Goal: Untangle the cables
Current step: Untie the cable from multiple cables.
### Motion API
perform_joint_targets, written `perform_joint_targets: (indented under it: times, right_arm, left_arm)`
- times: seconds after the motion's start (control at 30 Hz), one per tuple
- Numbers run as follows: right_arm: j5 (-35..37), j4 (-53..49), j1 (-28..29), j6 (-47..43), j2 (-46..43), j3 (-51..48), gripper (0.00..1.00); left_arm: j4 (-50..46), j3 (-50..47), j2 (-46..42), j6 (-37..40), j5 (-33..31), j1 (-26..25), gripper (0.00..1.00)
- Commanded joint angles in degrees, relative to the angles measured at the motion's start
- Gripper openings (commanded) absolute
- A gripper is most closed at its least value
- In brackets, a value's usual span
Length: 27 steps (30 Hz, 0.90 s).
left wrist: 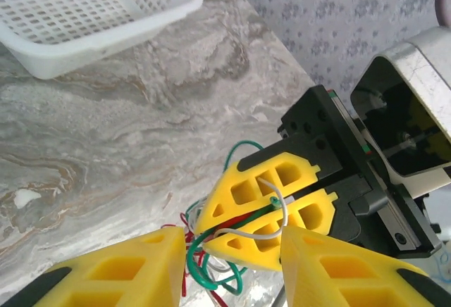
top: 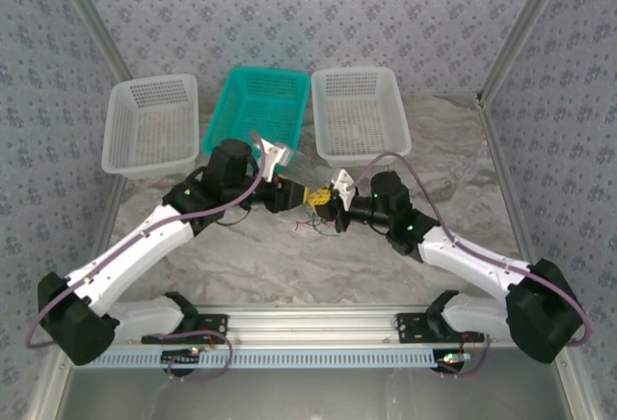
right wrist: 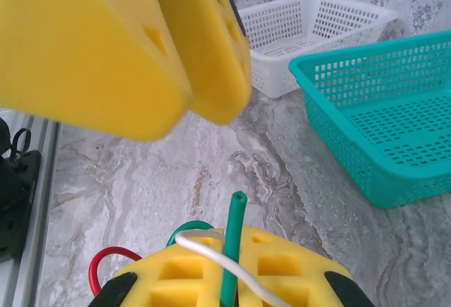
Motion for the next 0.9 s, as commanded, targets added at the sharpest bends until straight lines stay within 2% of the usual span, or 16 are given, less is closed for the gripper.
perform_joint_targets:
  times: [0.0, 0.1, 0.23, 0.3, 0.47, 0.57, 0.7, 0.73, 0.83, 0.87]
  right_arm:
    - [-1.3, -2.1, 0.2, 2.0, -0.2, 2.9, 0.0]
    - [-2.6, -2.5, 0.2, 3.1, 0.8, 4.2, 0.0]
    - [-4.2, -2.7, 0.3, 4.1, 2.1, 5.2, 0.0]
    - [-4.6, -3.1, 0.4, 4.4, 2.6, 5.6, 0.0]
    - [-6.3, -4.3, 0.5, 4.5, 2.3, 6.4, 0.0]
    - [-6.6, -4.7, 0.5, 4.3, 1.5, 6.1, 0.0]
    - [-5.9, -4.7, 0.3, 4.4, 0.9, 6.0, 0.0]
    - [-5.8, -4.6, 0.2, 4.5, 0.9, 6.1, 0.0]
    - [-6.1, -4.3, 0.2, 5.0, 1.0, 6.4, 0.0]
    - [-6.4, -4.2, 0.2, 5.2, 1.0, 6.6, 0.0]
  left_arm:
    - [4.7, -1.1, -1.0, -1.6, 4.1, 0.7, 0.42]
    - [5.4, -1.1, 0.7, 1.3, 8.5, -0.2, 0.43]
    - [1.8, 2.4, 4.6, 8.5, 6.4, -3.4, 0.43]
    - [2.8, 3.0, 6.1, 9.0, 5.6, -3.7, 0.43]
    - [2.2, 4.1, 8.3, 9.5, 1.3, -3.6, 0.2]
    - [2.3, 2.9, 7.7, 9.9, -0.4, -3.6, 0.18]
    - [2.6, 0.3, 5.6, 10.3, -0.7, -3.3, 0.11]
    - [2.7, -0.3, 4.9, 10.2, -0.5, -3.2, 0.11]
    - [4.1, -2.3, 3.0, 9.9, 0.5, -3.0, 0.32]
    - [4.6, -2.9, 2.6, 9.7, 0.6, -2.9, 0.33]
